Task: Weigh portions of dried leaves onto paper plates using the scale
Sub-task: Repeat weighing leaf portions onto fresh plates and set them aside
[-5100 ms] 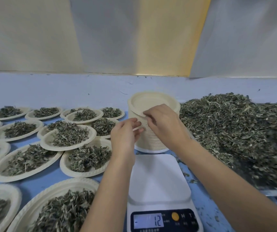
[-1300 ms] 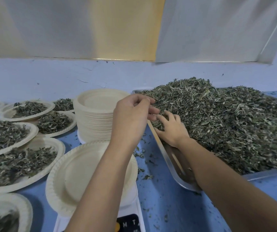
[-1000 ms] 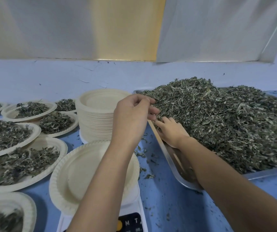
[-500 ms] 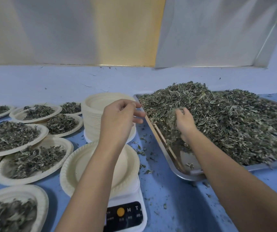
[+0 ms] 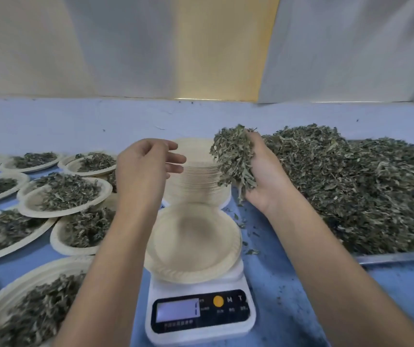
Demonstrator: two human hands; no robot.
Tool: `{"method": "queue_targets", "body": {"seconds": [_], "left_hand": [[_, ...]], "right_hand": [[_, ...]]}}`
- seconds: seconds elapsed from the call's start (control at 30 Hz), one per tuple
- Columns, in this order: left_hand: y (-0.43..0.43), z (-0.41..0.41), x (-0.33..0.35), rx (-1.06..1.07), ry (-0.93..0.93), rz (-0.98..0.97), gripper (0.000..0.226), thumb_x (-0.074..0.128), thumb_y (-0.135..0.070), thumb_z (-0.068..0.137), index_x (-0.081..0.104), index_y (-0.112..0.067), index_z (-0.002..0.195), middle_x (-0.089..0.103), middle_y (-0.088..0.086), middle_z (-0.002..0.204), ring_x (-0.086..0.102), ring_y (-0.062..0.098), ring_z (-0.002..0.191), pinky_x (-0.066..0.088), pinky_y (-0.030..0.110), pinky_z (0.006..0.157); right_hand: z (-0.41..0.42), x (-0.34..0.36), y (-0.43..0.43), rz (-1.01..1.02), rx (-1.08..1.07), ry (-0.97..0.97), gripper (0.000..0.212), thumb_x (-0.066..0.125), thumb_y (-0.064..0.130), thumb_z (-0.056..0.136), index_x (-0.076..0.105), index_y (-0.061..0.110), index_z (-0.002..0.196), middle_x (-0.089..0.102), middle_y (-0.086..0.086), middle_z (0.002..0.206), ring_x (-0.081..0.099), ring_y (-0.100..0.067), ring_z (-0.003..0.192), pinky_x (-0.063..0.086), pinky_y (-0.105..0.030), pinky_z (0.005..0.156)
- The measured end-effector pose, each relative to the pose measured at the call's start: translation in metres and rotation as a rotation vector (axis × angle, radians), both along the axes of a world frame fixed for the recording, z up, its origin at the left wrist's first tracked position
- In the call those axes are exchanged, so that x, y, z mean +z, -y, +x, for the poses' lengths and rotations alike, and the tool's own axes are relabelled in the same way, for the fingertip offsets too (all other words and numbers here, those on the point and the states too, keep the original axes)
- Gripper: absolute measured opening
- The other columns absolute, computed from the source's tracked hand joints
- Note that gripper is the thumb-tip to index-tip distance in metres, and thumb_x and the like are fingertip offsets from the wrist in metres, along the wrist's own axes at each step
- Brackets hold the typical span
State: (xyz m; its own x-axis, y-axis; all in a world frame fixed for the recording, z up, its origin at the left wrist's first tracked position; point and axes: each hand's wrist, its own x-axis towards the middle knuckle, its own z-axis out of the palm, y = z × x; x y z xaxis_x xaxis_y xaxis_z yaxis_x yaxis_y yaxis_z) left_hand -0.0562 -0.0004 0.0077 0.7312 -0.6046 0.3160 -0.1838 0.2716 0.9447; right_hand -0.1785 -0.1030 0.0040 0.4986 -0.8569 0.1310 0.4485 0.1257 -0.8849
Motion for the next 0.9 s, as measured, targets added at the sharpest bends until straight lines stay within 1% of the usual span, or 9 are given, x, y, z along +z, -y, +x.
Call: {"method": "queue_targets", "body": {"seconds": [0.07,0.17,0.2,0.3,0.43,0.57,0.63,0.8,0.9], "left_hand": [[-0.006,0.007,0.002,0.01,-0.024,-0.027,0.025,0.044,-0.01,0.089,0.065,-0.016,0.078,0.07,-0.001,0.063,0.063,0.013,0.056,0.043,0.027,0.06],[-0.01,0.014,0.003,0.011,-0.046,-0.037,0.025,0.043,-0.01,0.09,0.065,-0.016,0.079,0.071,0.001,0.065,0.062,0.013,0.056,0.041,0.025,0.055],[-0.01,0.015,0.003,0.011,-0.041,-0.032,0.025,0.043,-0.01,0.09,0.065,-0.016,0.079,0.071,0.001,0.065,0.062,0.013,0.056,0.04,0.024,0.054],[-0.01,0.017,0.001,0.018,-0.019,-0.017,0.025,0.043,-0.01,0.09,0.065,-0.016,0.078,0.07,0.001,0.065,0.062,0.012,0.055,0.042,0.023,0.055],[-0.01,0.02,-0.001,0.009,-0.024,-0.026,0.024,0.043,-0.011,0.09,0.064,-0.016,0.078,0.071,0.002,0.067,0.061,0.011,0.055,0.041,0.022,0.055],[-0.009,0.018,0.0,0.003,-0.036,-0.03,0.024,0.044,-0.009,0.089,0.064,-0.014,0.078,0.069,-0.001,0.061,0.06,0.01,0.051,0.04,0.019,0.051],[-0.008,0.017,0.0,0.001,-0.021,-0.024,0.024,0.044,-0.009,0.089,0.064,-0.015,0.078,0.068,-0.002,0.058,0.06,0.009,0.05,0.04,0.019,0.051],[-0.008,0.017,-0.001,0.009,0.007,-0.018,0.025,0.043,-0.008,0.089,0.064,-0.016,0.077,0.068,-0.002,0.058,0.06,0.009,0.05,0.04,0.017,0.05],[-0.008,0.019,-0.002,0.019,-0.005,-0.018,0.024,0.043,-0.009,0.089,0.064,-0.016,0.077,0.069,-0.002,0.059,0.06,0.009,0.05,0.04,0.018,0.049]], "right_hand": [[0.011,-0.01,-0.008,-0.088,0.019,-0.149,0.029,0.044,0.04,0.098,0.055,0.028,0.121,0.065,0.014,0.112,0.064,-0.007,0.099,0.056,-0.032,0.074],[0.019,-0.023,-0.019,-0.408,-0.005,-0.337,0.01,0.045,0.036,0.097,0.054,0.037,0.1,0.058,0.037,0.081,0.052,0.018,0.076,0.045,-0.01,0.061],[0.021,-0.026,-0.022,-0.533,-0.009,-0.39,0.011,0.045,0.032,0.098,0.055,0.033,0.093,0.059,0.031,0.071,0.053,0.013,0.066,0.041,-0.006,0.057],[0.026,-0.033,-0.029,-0.806,0.035,-0.525,0.011,0.047,0.022,0.099,0.053,0.015,0.091,0.051,0.011,0.067,0.045,-0.006,0.059,0.035,-0.019,0.057],[0.031,-0.044,-0.032,-1.076,0.038,-0.699,0.005,0.053,0.015,0.096,0.051,0.016,0.091,0.055,-0.004,0.09,0.049,-0.015,0.085,0.038,-0.025,0.072],[0.032,-0.053,-0.031,-1.177,0.078,-0.9,0.018,0.05,0.028,0.098,0.056,0.013,0.107,0.052,-0.007,0.106,0.043,-0.02,0.104,0.034,-0.028,0.087],[0.033,-0.053,-0.032,-1.233,0.083,-0.978,0.024,0.047,0.033,0.098,0.058,0.014,0.109,0.051,-0.001,0.1,0.044,-0.022,0.103,0.035,-0.032,0.087],[0.029,-0.045,-0.035,-1.226,0.173,-0.981,0.034,0.046,0.035,0.099,0.044,0.029,0.066,0.05,0.006,0.066,0.045,-0.017,0.073,0.037,-0.037,0.067],[0.027,-0.042,-0.035,-1.18,0.215,-0.922,0.042,0.045,0.035,0.1,0.058,0.003,0.076,0.065,-0.015,0.086,0.06,-0.027,0.093,0.044,-0.045,0.083]]}}
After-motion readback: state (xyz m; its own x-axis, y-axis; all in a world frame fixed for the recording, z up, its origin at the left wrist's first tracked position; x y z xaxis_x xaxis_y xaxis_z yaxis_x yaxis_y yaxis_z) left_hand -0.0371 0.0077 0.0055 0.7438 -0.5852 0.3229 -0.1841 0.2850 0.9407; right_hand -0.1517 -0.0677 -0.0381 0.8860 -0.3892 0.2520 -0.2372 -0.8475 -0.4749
